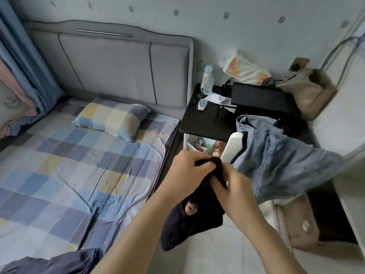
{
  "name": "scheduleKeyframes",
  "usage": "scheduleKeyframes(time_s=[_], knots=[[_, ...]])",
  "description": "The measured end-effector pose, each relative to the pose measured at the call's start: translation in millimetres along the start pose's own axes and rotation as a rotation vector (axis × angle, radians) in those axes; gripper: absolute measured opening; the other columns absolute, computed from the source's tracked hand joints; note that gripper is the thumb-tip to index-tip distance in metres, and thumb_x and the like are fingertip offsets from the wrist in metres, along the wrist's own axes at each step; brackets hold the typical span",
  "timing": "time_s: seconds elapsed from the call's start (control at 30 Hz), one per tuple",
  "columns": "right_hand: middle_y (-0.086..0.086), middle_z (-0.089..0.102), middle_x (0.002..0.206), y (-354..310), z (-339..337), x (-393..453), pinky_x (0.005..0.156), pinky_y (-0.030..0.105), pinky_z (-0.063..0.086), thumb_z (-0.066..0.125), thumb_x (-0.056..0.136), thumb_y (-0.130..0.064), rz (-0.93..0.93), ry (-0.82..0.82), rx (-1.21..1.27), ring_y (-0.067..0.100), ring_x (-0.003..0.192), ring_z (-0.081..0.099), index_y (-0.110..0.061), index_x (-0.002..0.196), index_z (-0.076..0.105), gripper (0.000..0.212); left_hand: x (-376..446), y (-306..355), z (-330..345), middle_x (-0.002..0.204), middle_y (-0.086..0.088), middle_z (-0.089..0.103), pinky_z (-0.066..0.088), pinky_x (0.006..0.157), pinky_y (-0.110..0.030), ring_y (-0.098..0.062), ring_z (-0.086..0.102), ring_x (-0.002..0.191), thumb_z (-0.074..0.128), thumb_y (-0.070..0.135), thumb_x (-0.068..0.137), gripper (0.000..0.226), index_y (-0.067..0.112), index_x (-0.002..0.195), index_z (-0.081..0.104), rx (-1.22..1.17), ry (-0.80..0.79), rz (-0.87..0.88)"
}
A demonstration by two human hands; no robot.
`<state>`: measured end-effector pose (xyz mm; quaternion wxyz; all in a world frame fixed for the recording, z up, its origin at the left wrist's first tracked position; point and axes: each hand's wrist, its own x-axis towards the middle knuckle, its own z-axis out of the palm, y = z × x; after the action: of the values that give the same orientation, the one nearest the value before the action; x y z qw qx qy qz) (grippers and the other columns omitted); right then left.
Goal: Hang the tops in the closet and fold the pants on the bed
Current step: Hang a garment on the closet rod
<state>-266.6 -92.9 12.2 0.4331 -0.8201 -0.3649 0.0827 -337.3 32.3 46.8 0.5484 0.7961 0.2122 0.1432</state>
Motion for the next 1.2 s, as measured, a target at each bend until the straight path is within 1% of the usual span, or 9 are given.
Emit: scheduleKeyframes(time_s=[0.1,0.27,0.4,0.6,0.7,0.77,0.93,1.03,1.2], knots=[[-0.008,0.065,0.071,25.9,-43.1,0.6,0.058,0.032,0.047,0.058,0.087,-0.014,0.026,0.171,-0.106,0.015,0.066,0.061,-0.022,0.089,0.060,0.008,8.5,8.5,24.2,0.069,0.001,0.072,0.055,0.070,-0.034,-0.008,0.065,0.065,0.074,0.012,0.078,0.009,0.021,0.074,0.075,0.030,0.012,0.029],[-0.005,0.052,0.078,65.9,-97.1,-10.5,0.051,0.028,0.031,0.064,0.078,-0.020,0.172,0.501,-0.341,0.017,0.064,0.047,-0.021,0.087,0.050,0.017,13.2,12.2,50.6,0.059,0.020,0.061,0.040,0.056,-0.011,0.003,0.053,0.056,0.085,0.032,0.067,0.022,0.034,0.061,0.064,0.226,-0.045,0.076],[0.006,0.055,0.096,108.3,-138.7,-22.7,0.065,0.036,0.042,0.067,0.077,-0.023,0.569,0.436,-0.441,0.033,0.084,0.057,-0.021,0.090,0.053,0.020,31.0,20.6,65.5,0.063,0.020,0.063,0.041,0.056,-0.009,0.003,0.056,0.058,0.084,0.028,0.069,0.017,0.033,0.069,0.068,0.220,-0.001,0.131],[-0.001,0.065,0.069,110.1,-188.2,-41.9,0.057,0.043,0.057,0.059,0.076,0.004,0.626,0.347,0.154,0.022,0.062,0.064,-0.028,0.081,0.064,0.033,78.0,17.7,101.5,0.094,0.014,0.064,0.045,0.084,-0.015,-0.001,0.060,0.094,0.086,0.015,0.067,0.043,0.041,0.097,0.069,0.247,-0.386,0.229],[0.009,0.062,0.067,107.9,-209.9,-38.8,0.058,0.048,0.043,0.044,0.075,0.012,0.695,0.458,0.444,0.030,0.065,0.054,-0.019,0.076,0.067,0.038,106.3,6.0,136.9,0.094,0.015,0.054,0.039,0.080,-0.005,0.002,0.056,0.086,0.078,-0.003,0.067,0.048,0.026,0.105,0.071,0.367,-0.378,0.408],[0.006,0.066,0.069,105.7,-222.0,-35.4,0.059,0.040,0.039,0.040,0.075,0.012,0.694,0.579,0.653,0.026,0.065,0.057,-0.018,0.071,0.071,0.043,123.8,-7.4,160.8,0.097,0.007,0.052,0.047,0.077,-0.017,-0.010,0.058,0.085,0.069,-0.007,0.071,0.046,0.018,0.109,0.069,0.481,-0.352,0.445],[0.019,0.070,0.089,111.3,-249.0,-29.8,0.076,0.040,0.054,0.044,0.074,0.011,0.664,0.901,0.940,0.032,0.084,0.068,-0.009,0.087,0.076,0.040,167.5,-29.4,213.1,0.093,-0.010,0.064,0.055,0.071,-0.037,-0.029,0.065,0.083,0.057,0.035,0.087,0.028,0.008,0.093,0.053,0.794,-0.765,-0.223],[0.019,0.067,0.079,119.2,-257.7,-33.5,0.064,0.035,0.056,0.045,0.072,0.009,0.679,1.078,1.007,0.030,0.072,0.067,-0.008,0.087,0.076,0.039,186.9,-18.1,232.2,0.060,-0.013,0.066,0.048,0.043,-0.025,-0.024,0.063,0.048,0.061,0.031,0.091,0.039,-0.004,0.077,0.053,0.221,-1.018,-0.736],[0.013,0.070,0.076,125.9,-260.7,-51.2,0.060,0.036,0.058,0.036,0.085,0.007,0.690,1.281,0.951,0.024,0.070,0.071,-0.013,0.077,0.076,0.046,208.7,6.6,263.3,0.083,-0.028,0.072,0.059,0.054,-0.035,-0.036,0.073,0.073,0.049,0.000,0.097,0.014,-0.007,0.104,0.058,-0.532,-0.909,-0.826]])
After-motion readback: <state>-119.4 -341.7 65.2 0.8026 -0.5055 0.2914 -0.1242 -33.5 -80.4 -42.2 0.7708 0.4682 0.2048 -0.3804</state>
